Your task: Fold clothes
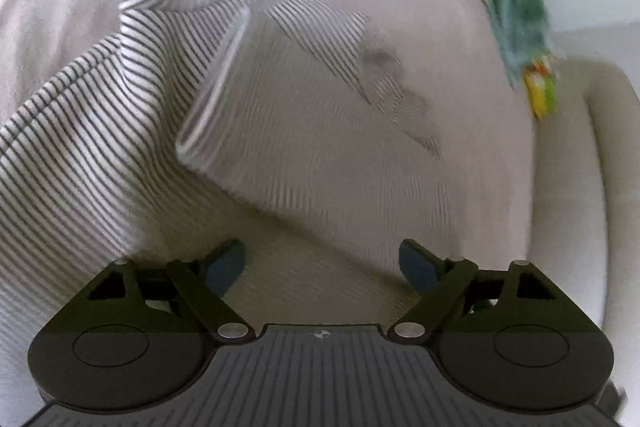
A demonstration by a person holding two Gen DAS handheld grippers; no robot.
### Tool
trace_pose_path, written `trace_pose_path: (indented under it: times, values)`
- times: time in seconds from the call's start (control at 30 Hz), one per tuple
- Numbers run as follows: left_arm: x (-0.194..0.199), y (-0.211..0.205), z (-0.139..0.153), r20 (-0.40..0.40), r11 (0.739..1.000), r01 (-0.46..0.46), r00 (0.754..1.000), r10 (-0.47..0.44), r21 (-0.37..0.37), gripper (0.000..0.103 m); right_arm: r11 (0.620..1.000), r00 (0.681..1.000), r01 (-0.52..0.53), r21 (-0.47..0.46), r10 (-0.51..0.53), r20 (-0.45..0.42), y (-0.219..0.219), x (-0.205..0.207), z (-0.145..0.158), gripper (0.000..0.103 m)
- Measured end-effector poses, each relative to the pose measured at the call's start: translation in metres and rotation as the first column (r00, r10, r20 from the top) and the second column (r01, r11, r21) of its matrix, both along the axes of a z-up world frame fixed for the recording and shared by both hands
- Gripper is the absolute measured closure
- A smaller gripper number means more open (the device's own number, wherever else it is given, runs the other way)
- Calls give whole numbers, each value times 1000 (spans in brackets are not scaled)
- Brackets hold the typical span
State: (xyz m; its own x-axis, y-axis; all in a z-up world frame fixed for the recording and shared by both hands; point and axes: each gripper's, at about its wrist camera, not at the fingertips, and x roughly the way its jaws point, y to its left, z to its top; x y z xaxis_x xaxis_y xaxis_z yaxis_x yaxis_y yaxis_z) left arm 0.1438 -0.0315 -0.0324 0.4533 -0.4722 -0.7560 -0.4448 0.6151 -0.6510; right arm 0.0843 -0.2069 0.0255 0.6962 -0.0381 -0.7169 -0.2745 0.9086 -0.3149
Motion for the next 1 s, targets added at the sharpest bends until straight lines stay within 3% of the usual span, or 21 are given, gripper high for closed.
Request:
trace_pose_path:
  times: [0.07,0.13,0.2,0.23,0.3,0.4,0.43,0.5,0.53,0.63,0.7,0.73,0.8,0.83,0.93,1.0]
  values:
    - [4,4,5,26,997,-66,998,65,38,19,1000,999,-31,-3,31,10,3,3,-3,60]
    - [11,0,17,64,983,-49,997,39,176,39,997,997,-77,-19,77,4,10,4,-9,77]
    - [19,-6,36,123,953,20,991,-59,302,74,992,994,-113,-48,113,2,17,2,-13,78]
    - [23,-10,46,163,933,54,979,-119,355,78,992,994,-112,-53,113,11,17,1,-12,81]
    - [29,-16,69,277,901,93,934,-226,423,80,996,996,-73,-43,75,43,15,-1,-5,81]
    - [26,-21,92,378,810,95,849,-369,578,80,996,994,-45,-71,52,92,18,-6,0,81]
    - [27,-19,88,369,795,100,846,-384,598,80,994,994,-59,-88,66,82,22,-6,-4,81]
    - [31,-11,72,323,784,119,866,-381,609,80,988,994,-91,-121,98,54,30,-8,-14,81]
    - [34,-8,61,285,787,135,884,-370,602,80,985,992,-108,-136,115,48,34,-10,-19,81]
    - [21,23,43,188,887,146,950,-249,439,76,975,988,-139,-173,148,40,41,-15,-26,79]
    - [13,30,45,174,939,125,967,-188,319,46,972,988,-142,-185,152,40,43,-17,-27,78]
    - [10,32,47,166,959,113,973,-160,262,41,972,988,-141,-188,150,38,43,-17,-26,78]
    - [8,27,48,163,972,116,975,-151,206,21,970,988,-143,-195,152,31,42,-16,-26,78]
    - [8,24,48,162,976,120,975,-150,184,18,969,988,-147,-199,155,26,42,-16,-26,77]
    - [16,12,36,116,972,103,985,-130,213,16,964,986,-158,-212,167,28,41,-15,-27,76]
    - [20,14,19,66,982,52,996,-65,184,19,961,984,-160,-224,173,41,40,-15,-29,76]
